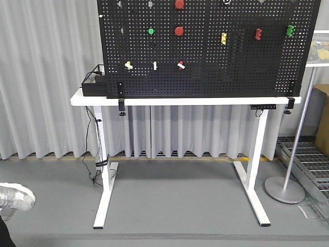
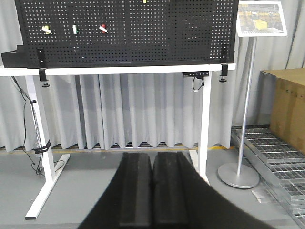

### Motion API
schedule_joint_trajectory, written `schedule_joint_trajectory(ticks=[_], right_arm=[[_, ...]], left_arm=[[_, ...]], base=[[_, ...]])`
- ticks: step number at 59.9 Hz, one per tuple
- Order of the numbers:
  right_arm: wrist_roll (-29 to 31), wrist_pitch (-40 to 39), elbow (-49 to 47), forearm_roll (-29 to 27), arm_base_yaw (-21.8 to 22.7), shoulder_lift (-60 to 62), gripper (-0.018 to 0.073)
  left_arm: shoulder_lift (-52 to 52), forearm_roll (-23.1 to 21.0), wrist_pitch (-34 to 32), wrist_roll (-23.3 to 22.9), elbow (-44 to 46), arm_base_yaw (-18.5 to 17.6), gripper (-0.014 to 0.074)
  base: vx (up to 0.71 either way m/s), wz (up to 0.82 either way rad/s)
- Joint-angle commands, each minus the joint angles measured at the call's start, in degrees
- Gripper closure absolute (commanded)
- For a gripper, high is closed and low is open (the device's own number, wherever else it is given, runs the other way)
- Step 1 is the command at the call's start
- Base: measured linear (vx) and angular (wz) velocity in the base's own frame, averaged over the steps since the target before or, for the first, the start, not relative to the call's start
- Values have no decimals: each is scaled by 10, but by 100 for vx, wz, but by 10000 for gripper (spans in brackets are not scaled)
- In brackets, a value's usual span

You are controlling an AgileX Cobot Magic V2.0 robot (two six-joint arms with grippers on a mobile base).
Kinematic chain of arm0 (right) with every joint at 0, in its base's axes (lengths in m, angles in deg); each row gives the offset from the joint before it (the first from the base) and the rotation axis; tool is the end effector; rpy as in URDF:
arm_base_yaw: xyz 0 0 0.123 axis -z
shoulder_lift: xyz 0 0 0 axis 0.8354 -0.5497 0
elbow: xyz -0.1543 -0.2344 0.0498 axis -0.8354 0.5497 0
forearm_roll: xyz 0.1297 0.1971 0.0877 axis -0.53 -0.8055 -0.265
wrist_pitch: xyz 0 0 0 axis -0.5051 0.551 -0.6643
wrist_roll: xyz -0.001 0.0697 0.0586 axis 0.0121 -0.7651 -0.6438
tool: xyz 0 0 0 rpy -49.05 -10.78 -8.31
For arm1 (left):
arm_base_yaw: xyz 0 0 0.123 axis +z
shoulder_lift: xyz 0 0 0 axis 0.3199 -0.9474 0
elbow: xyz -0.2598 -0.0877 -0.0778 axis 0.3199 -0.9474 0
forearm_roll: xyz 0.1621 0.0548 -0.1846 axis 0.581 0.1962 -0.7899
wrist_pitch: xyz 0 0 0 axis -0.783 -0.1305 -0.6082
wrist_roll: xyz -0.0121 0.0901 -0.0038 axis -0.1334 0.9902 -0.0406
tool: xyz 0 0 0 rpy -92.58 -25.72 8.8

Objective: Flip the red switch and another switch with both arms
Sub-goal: 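Drive the base forward toward the black pegboard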

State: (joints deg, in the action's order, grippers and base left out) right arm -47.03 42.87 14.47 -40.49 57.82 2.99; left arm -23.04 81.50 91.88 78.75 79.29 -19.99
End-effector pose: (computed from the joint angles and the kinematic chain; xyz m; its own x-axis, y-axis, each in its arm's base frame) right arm 0.0569 -0.0015 0.1965 -0.0049 0.0015 -1.0000 0.0243 0.9997 0.0013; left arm 0.0562 -0.0015 0.1882 -0.1110 -0.0095 -0.9938 0.0258 0.9996 -0.0124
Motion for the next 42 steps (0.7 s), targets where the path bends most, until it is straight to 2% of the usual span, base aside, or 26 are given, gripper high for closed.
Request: schedule_joint_trajectory(ticks=[1, 42], right_arm=[[3, -48, 3, 1, 1, 6, 566], [3, -48, 3, 1, 1, 6, 566]], left_arm=[[5, 0, -47, -5, -12, -1, 594], [5, 0, -47, -5, -12, -1, 594]], base=[[0, 0], [1, -1]])
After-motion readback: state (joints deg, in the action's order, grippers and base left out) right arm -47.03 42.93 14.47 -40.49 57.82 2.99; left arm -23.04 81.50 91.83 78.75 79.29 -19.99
